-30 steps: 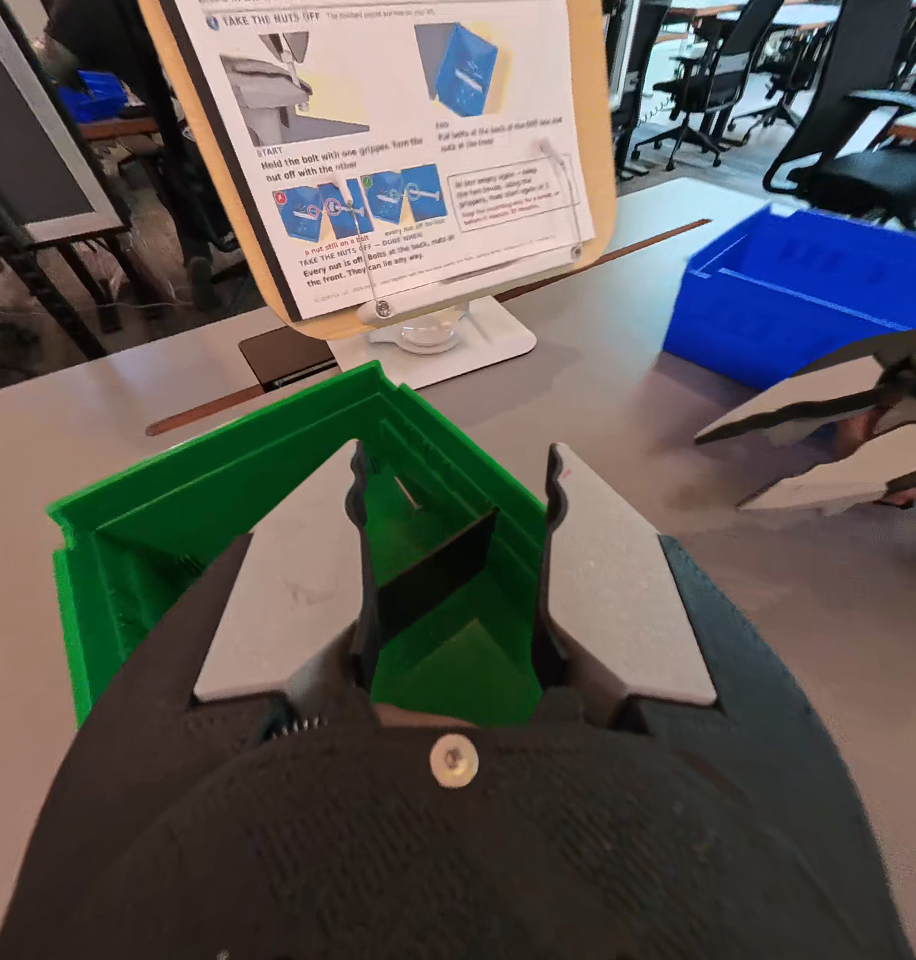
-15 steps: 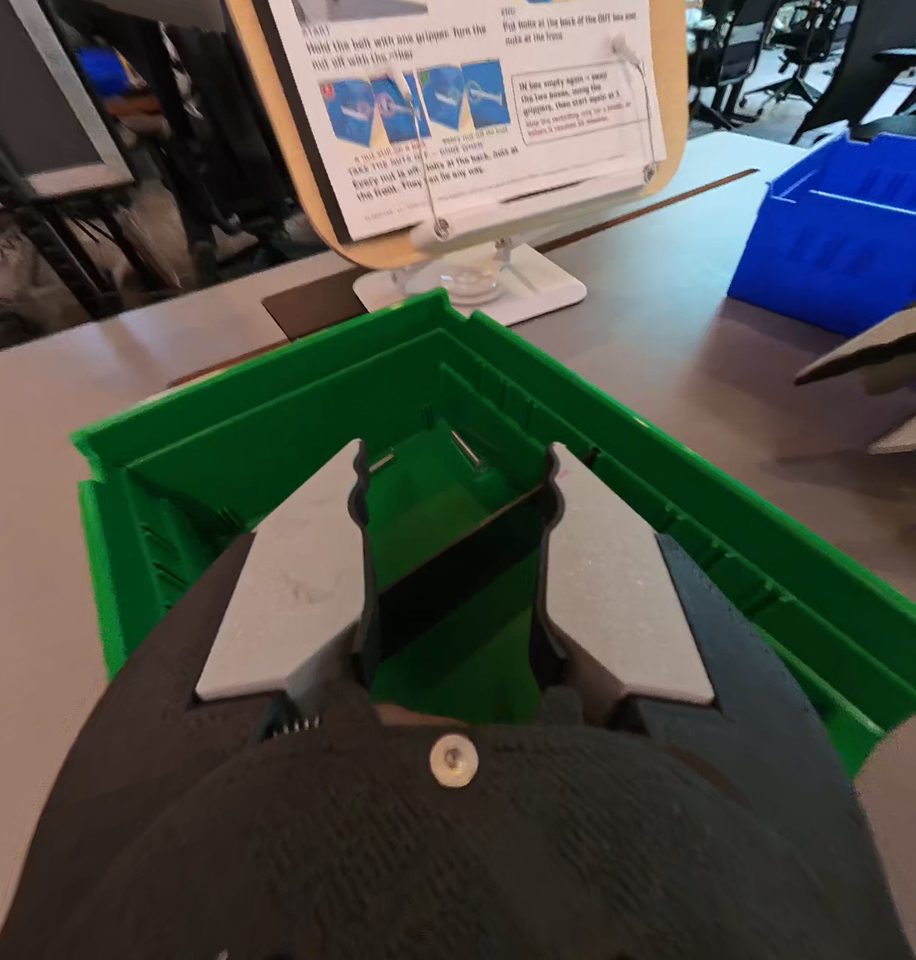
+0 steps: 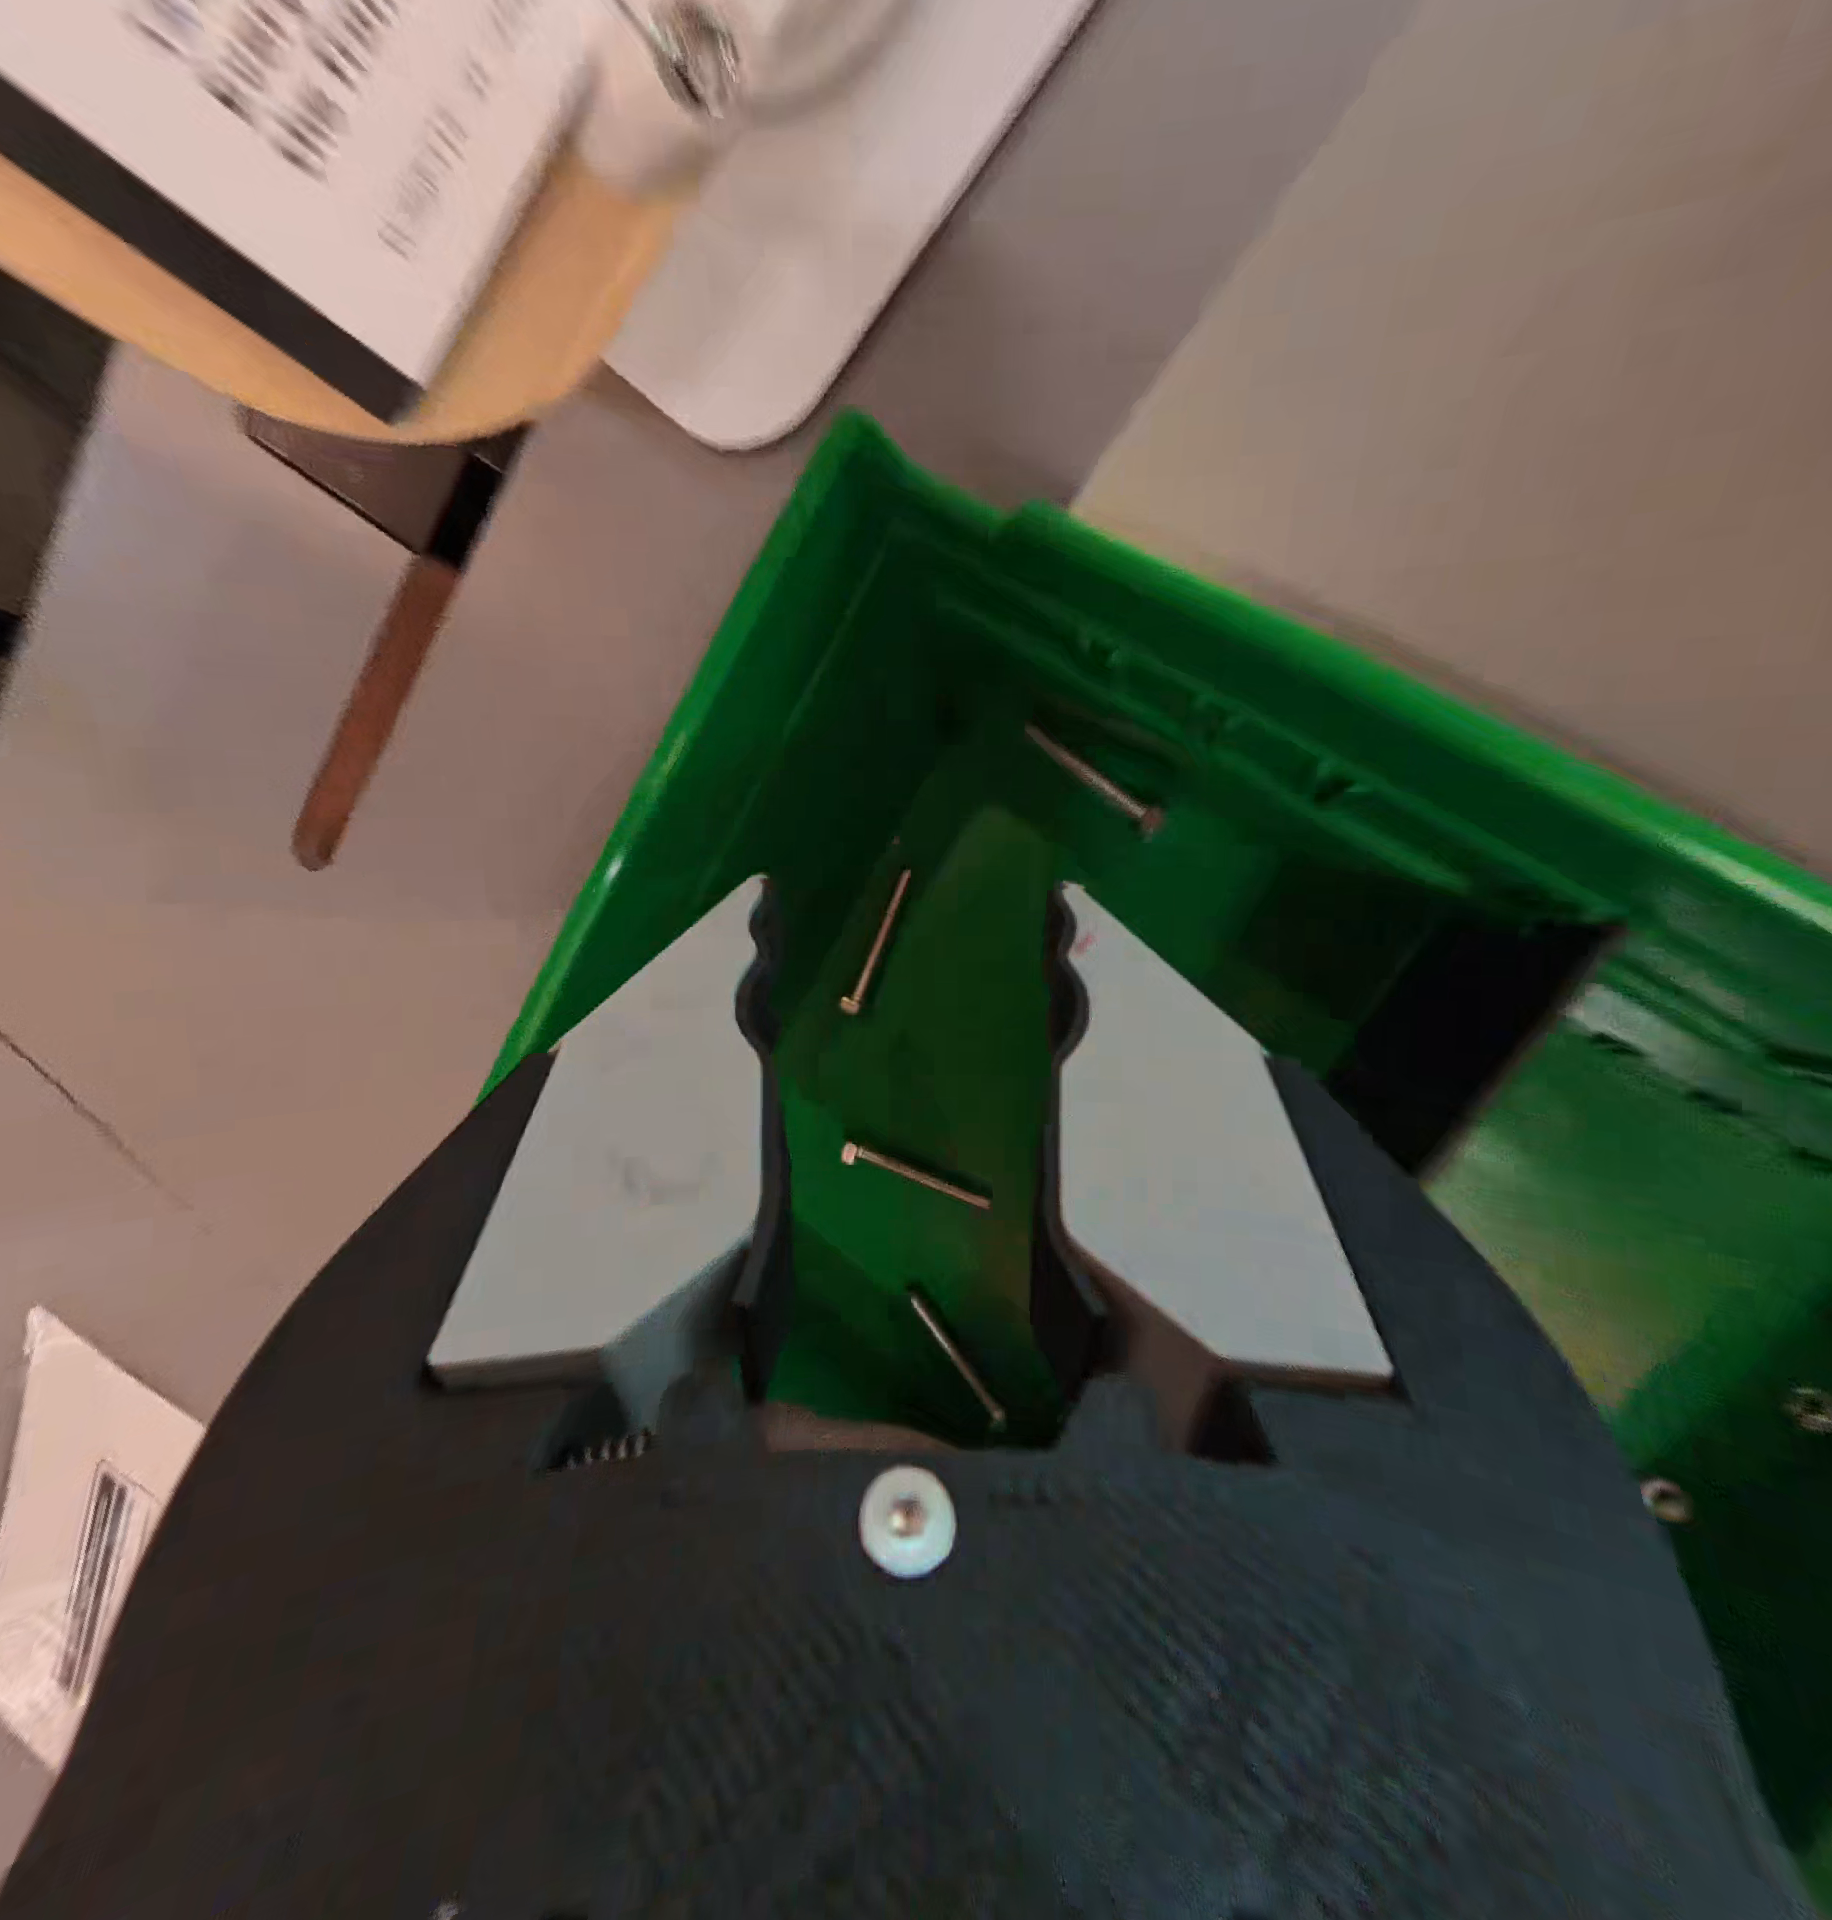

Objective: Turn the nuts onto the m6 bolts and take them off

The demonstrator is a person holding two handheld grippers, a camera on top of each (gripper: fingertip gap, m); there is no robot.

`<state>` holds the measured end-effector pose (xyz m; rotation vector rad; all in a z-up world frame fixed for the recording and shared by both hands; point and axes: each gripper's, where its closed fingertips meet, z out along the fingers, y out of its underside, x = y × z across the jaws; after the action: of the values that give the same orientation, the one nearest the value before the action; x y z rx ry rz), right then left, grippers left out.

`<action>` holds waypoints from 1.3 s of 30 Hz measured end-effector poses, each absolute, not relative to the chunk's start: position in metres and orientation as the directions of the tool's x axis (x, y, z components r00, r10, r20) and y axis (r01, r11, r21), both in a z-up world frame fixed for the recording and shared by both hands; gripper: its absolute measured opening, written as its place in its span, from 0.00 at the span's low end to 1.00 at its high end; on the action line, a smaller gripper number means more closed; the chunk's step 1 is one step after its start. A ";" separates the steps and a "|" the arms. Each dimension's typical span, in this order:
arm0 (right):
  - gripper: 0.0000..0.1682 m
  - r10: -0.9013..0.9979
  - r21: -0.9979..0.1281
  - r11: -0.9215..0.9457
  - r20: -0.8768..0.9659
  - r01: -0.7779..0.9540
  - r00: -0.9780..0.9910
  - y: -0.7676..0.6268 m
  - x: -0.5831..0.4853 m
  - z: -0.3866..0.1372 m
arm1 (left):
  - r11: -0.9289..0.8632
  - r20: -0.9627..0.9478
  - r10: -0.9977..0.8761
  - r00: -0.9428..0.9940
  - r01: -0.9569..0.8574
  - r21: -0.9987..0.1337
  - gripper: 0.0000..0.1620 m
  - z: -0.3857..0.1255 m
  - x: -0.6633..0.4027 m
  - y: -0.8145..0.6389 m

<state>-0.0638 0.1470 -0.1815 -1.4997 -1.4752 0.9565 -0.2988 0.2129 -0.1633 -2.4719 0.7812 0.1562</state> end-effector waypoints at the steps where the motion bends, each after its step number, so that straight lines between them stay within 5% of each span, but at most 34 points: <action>1: 0.33 0.999 -0.924 0.005 0.021 0.383 0.036 0.147 -0.064 -0.180 | -0.708 -0.256 -0.512 0.820 -0.571 -0.416 0.28 -0.178 -0.304 0.216; 3: 0.33 0.999 -0.925 0.012 0.031 0.380 0.044 0.147 -0.063 -0.178 | -0.742 -0.248 -0.534 0.808 -0.588 -0.321 0.26 -0.204 -0.312 0.219; 7: 0.32 0.997 -0.935 0.026 0.049 0.353 0.058 0.149 -0.060 -0.169 | -0.757 -0.286 -0.586 0.758 -0.639 -0.141 0.04 -0.237 -0.333 0.217; 16: 0.30 0.998 -0.940 0.001 0.020 0.342 0.052 0.148 -0.058 -0.165 | -0.777 -0.247 -0.571 0.783 -0.613 -0.142 0.02 -0.237 -0.330 0.211; 24: 0.30 0.999 -0.932 -0.033 -0.037 0.361 -0.004 0.145 -0.059 -0.169 | -0.703 -0.249 -0.475 0.844 -0.534 -0.469 0.03 -0.163 -0.305 0.198; 30: 0.21 0.973 -0.958 -0.163 -0.196 0.236 -0.123 0.138 -0.061 -0.128 | -0.313 -0.121 -0.572 0.811 -0.352 -0.882 0.03 -0.067 -0.181 0.166; 39: 0.23 0.941 -0.957 -0.287 -0.274 -0.037 -0.200 0.140 -0.057 -0.048 | -0.061 -0.114 -0.548 0.828 -0.176 -0.983 0.02 -0.051 -0.074 0.131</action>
<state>-0.0569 0.1402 -0.0480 -1.2673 -1.1521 1.5978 -0.0741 0.1311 -0.0512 -1.6295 0.5796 -0.3344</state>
